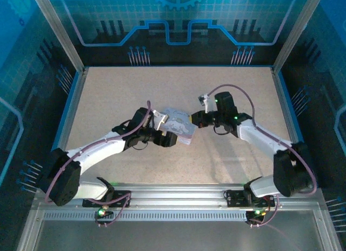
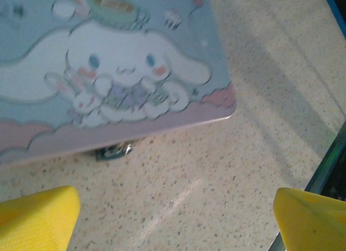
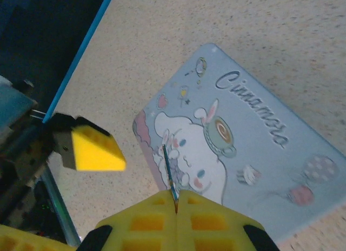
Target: Unlock a padlock with a key
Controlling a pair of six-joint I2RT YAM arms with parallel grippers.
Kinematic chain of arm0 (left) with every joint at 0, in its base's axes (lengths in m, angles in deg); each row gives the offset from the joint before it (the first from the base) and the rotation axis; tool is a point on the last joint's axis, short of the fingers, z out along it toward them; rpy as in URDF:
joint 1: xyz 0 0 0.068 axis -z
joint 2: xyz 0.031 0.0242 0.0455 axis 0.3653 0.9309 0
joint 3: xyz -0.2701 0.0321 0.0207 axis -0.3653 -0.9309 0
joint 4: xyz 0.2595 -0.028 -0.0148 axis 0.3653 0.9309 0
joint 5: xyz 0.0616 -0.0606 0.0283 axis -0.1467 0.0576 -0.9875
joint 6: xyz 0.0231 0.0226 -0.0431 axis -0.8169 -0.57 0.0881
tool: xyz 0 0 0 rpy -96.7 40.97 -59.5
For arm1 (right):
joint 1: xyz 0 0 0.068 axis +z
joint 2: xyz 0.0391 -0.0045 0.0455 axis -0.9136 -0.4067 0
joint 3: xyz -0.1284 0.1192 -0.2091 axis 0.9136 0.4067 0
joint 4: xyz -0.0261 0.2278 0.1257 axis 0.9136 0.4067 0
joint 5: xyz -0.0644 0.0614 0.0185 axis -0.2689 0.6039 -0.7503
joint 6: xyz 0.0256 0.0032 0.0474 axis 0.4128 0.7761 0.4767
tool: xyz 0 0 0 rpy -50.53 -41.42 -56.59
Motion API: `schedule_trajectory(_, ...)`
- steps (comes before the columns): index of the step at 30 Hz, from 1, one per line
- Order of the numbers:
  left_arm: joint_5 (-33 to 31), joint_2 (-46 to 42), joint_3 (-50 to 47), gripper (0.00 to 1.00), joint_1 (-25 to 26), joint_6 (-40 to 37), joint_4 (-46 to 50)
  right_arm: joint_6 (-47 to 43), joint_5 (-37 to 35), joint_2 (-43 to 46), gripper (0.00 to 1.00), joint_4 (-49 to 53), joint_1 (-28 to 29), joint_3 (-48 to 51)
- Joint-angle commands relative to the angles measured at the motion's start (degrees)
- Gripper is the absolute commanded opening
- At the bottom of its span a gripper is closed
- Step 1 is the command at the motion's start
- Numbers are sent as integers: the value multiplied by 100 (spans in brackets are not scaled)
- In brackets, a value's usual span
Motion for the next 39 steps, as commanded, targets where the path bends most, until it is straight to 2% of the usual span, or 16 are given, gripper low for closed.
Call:
schedule_trajectory(1,426,-89,-269,93,-123,233,-587,197,186,-451,0,-228,164,-336)
schedule_trajectory(7,625,326,-500,90,-144,393,-1027,387,71,-1154,0,-183,240,-635)
schedule_trajectory(13,609,898,-207,86,-143,283,-1028,377,33,-1547,0,-142,251,-723)
schedule_trajectory(21,730,1483,230,86,-200,147,-1060,307,-128,-1811,0,29,208,-760)
schedule_trajectory(32,879,2255,914,85,-331,-44,-1102,-5,-127,-2245,0,409,-200,-1123)
schedule_trajectory(39,772,2395,883,83,-439,-198,-1327,-193,-145,-2354,0,498,-274,-1297)
